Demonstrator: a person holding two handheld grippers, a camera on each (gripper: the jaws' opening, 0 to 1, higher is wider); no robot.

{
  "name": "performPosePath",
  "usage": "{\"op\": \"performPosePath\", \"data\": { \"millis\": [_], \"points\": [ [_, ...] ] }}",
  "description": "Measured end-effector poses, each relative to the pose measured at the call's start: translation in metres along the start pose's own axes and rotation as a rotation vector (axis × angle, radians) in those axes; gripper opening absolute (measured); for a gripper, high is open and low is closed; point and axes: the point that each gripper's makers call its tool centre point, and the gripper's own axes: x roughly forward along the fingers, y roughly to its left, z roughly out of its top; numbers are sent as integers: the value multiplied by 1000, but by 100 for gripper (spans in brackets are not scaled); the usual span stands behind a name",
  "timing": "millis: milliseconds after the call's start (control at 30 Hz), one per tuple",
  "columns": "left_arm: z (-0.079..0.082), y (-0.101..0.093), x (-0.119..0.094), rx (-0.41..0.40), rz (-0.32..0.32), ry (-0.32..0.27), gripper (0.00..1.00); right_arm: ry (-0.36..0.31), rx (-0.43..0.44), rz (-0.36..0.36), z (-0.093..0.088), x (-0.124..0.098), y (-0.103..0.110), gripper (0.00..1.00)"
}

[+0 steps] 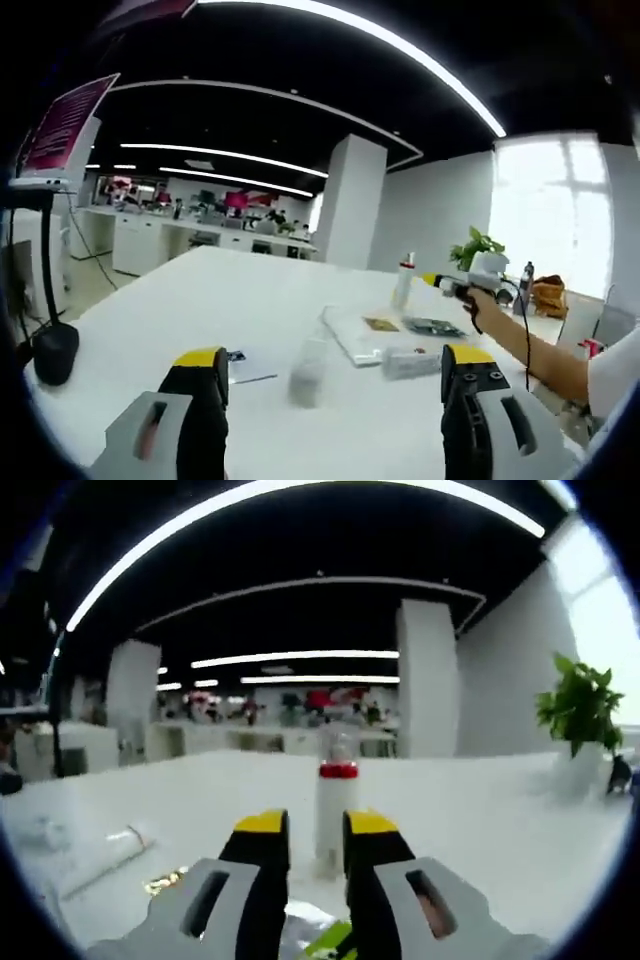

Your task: Arrange the skincare products in the storage area until every visible bottle or jar stands upright without overlapping.

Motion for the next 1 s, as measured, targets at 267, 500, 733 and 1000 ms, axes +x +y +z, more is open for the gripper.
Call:
{"op": "performPosePath", "data": {
  "millis": [267, 500, 733, 1000],
  "points": [
    [-2, -86, 25, -3, -288, 80, 99, -30, 95, -47, -1, -12, -21, 0],
    [10, -66, 89, 194, -171, 137, 98, 5, 55, -7, -13, -4, -1, 0],
    [-20, -61, 127, 332, -194, 360, 92, -11, 25, 42, -5, -7, 17, 0],
    [-23, -47, 176, 307, -173, 439, 88, -31, 7, 58, -1, -6, 26, 0]
  ]
}}
